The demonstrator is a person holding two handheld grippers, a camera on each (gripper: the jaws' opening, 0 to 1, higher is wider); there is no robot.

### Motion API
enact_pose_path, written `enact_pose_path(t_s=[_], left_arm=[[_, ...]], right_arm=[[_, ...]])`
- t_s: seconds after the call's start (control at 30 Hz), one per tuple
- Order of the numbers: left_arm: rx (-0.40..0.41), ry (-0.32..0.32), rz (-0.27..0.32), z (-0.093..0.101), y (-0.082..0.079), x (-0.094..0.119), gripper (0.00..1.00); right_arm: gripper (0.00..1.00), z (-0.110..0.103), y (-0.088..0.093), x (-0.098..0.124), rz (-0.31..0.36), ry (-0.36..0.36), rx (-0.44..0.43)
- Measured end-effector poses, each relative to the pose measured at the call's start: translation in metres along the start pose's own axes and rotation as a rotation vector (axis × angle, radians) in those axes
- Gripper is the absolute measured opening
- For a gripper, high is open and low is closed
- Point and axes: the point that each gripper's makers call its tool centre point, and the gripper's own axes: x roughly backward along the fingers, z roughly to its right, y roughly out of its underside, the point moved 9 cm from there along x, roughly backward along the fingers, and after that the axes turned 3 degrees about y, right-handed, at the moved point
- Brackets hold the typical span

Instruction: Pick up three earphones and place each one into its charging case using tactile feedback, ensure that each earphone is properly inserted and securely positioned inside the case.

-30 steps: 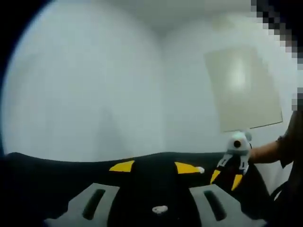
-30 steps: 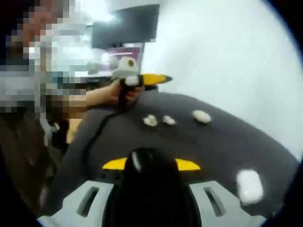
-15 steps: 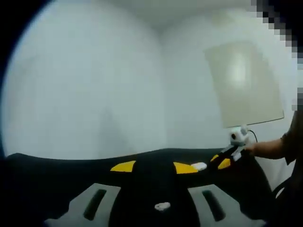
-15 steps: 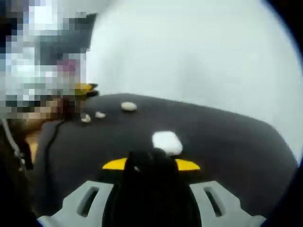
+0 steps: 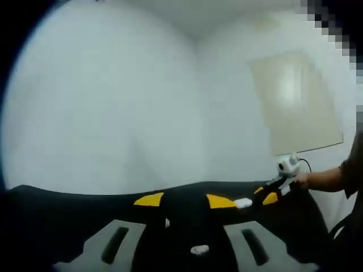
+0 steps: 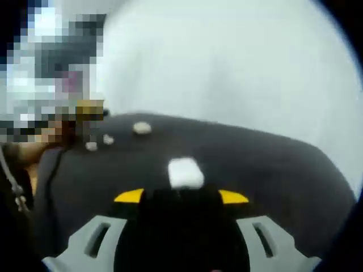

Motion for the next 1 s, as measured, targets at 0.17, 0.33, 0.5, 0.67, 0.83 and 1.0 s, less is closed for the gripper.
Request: enact_pose_path(t_s=[0.17, 0.33, 0.5, 0.67, 0.83, 1.0], left_arm=[[0.046, -0.05, 0.011, -0.011, 0.001, 0.002, 0.24], [0.038, -0.077, -0.03, -0.014, 0.008, -0.001, 0.24], [0.035, -0.093, -0.065, -0.017, 0.015, -0.002, 0.24], [0.056, -0.095, -0.141, -0.021, 0.024, -0.009, 0.25], [0.05, -0.065, -0.262, -0.024, 0.026, -0.034, 0.33], [0.072, -0.133, -0.439, -0.042, 0.045, -0.065, 0.37]], right_arm=[[0.43, -0.04, -0.04, -0.025, 0.158, -0.261, -0.144], [0.43, -0.073, -0.032, -0.083, 0.072, -0.406, -0.105], [0.43, -0.094, -0.015, -0.106, 0.032, -0.471, -0.085], [0.39, -0.101, -0.005, -0.101, 0.027, -0.516, -0.063], [0.38, -0.101, -0.003, -0.101, 0.019, -0.53, -0.053], [0.38, -0.103, -0.006, -0.099, 0.029, -0.551, -0.073]])
